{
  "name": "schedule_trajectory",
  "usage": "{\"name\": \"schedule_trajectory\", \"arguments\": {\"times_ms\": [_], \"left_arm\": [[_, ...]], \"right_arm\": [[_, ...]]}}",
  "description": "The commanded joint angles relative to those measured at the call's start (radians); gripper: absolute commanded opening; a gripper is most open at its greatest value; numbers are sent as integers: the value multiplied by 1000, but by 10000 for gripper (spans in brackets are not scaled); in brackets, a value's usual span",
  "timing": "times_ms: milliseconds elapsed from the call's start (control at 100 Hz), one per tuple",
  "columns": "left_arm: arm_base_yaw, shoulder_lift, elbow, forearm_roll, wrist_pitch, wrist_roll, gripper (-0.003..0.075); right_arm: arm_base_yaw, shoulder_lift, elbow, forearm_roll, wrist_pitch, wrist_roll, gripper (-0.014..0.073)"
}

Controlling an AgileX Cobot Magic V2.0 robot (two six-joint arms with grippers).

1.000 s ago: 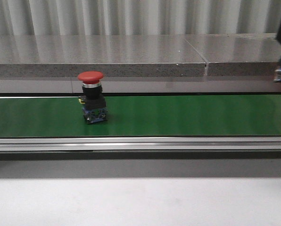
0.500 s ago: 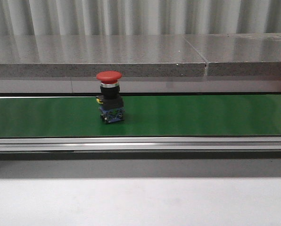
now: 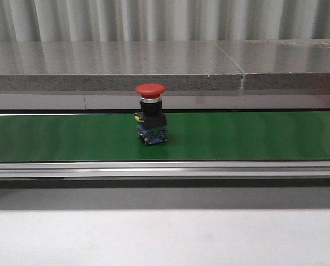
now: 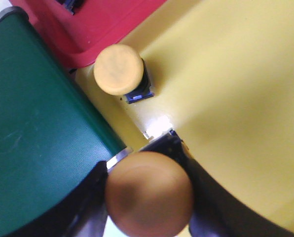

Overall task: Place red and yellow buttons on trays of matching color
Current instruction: 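Lower the yellow button into the yellow tray and open the right gripper, then grasp the red button on the conveyor with the right gripper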

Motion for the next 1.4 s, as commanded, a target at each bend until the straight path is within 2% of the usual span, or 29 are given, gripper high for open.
{"name": "schedule_trajectory", "arguments": {"times_ms": [0, 410, 480, 580, 630, 680, 820, 1060, 1230, 1390], "left_arm": [[-9, -4, -26, -16, -63, -11, -20], [-9, -4, -26, -16, -63, -11, -20], [-9, -4, -26, -16, -63, -11, -20], [-9, -4, -26, -16, -63, -11, -20], [-9, -4, -26, -16, -63, -11, -20], [-9, -4, -26, -16, -63, -11, -20], [-9, -4, -26, -16, -63, -11, -20], [-9, -4, -26, -16, -63, -11, -20], [-9, -4, -26, -16, -63, -11, -20], [-9, -4, -26, -16, -63, -11, -20]], "right_arm": [[-8, 5, -22, 2, -74, 1, 164], [-8, 214, -22, 2, -98, 1, 178], [-8, 216, -22, 2, -103, 1, 262], [-8, 215, -22, 2, -109, 1, 478], [-8, 214, -22, 2, -110, 1, 546], [-8, 212, -22, 2, -114, 1, 577], [-8, 169, -22, 2, -127, 1, 571], [11, -29, -22, 2, -105, 1, 572], [97, -133, -22, 2, -72, 1, 572], [229, -180, -22, 2, -59, -1, 572]]}}
